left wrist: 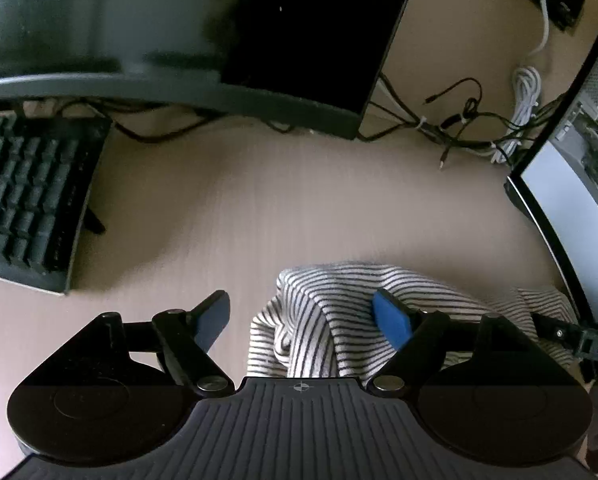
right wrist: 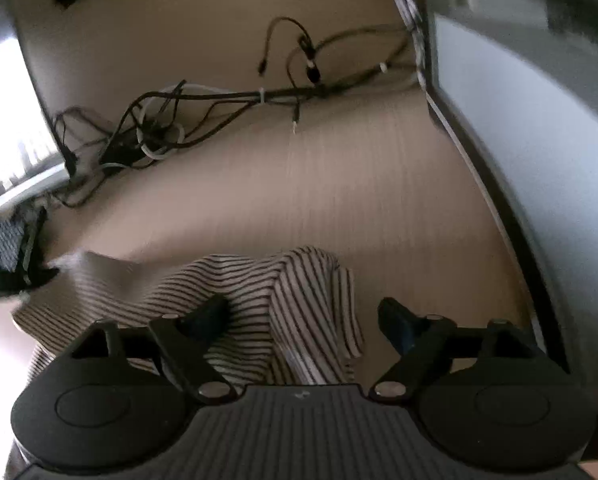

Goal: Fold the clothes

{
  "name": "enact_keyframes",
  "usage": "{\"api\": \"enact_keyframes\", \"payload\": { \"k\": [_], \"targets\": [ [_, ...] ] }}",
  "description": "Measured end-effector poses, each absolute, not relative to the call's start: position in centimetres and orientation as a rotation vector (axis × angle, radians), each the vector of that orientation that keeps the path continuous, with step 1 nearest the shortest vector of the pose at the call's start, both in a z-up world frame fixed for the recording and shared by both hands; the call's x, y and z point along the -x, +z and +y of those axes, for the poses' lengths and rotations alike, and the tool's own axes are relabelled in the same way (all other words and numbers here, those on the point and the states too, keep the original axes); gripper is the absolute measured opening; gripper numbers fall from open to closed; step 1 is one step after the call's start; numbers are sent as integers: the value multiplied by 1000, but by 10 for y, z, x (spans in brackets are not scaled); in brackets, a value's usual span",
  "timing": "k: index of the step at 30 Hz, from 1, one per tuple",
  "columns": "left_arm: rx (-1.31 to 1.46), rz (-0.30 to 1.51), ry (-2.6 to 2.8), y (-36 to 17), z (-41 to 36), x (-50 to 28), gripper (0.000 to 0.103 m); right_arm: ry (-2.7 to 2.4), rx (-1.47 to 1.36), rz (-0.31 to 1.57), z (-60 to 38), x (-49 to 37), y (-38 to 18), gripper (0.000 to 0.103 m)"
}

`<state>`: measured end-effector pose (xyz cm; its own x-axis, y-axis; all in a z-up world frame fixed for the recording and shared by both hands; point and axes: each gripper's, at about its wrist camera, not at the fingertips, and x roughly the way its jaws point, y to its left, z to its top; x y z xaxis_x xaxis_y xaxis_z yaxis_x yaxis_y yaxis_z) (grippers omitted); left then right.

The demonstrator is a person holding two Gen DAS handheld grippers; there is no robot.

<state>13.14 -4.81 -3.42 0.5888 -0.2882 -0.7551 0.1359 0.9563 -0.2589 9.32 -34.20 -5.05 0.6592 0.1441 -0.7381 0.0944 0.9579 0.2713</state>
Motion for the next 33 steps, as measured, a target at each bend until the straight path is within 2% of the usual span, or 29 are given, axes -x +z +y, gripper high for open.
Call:
{"api": "enact_keyframes", "payload": {
  "k": [2, 4, 6, 7, 8, 10, 11, 12, 13, 16, 22, 28, 33],
  "targets": [
    [203, 934, -254, -37, -46, -135, 90, 53, -361, 868, -345, -94, -55, 81],
    [264, 977, -244, -43, -40, -142, 94, 71, -370, 863, -342, -94, -56, 74],
    [329, 1006, -245, -47, -34, -148, 94, 74, -339, 849, -337, -96, -52, 68],
    [349, 1009, -252, -48, -33, -149, 89, 76, -326, 842, -335, -97, -51, 66],
    [343, 995, -269, -46, -35, -150, 76, 77, -321, 837, -333, -98, -49, 63],
    [300, 968, -281, -40, -42, -154, 71, 80, -314, 822, -330, -107, -46, 57],
    [274, 952, -283, -36, -47, -158, 61, 80, -307, 812, -329, -112, -44, 56],
    [253, 933, -286, -32, -50, -163, 56, 81, -300, 803, -327, -117, -42, 50],
    [239, 918, -287, -29, -53, -168, 55, 79, -290, 786, -322, -122, -36, 45],
    [238, 881, -290, -19, -55, -177, 44, 77, -267, 722, -319, -131, -17, 40],
    [140, 791, -320, -9, -63, -147, 40, 85, -181, 612, -337, -103, -5, 39],
    [72, 837, -320, -31, -64, -105, 37, 27, -183, 741, -366, -71, -48, 39],
    [59, 842, -299, -33, -69, -99, 37, -10, -121, 729, -361, -63, -33, 48]
  ]
}}
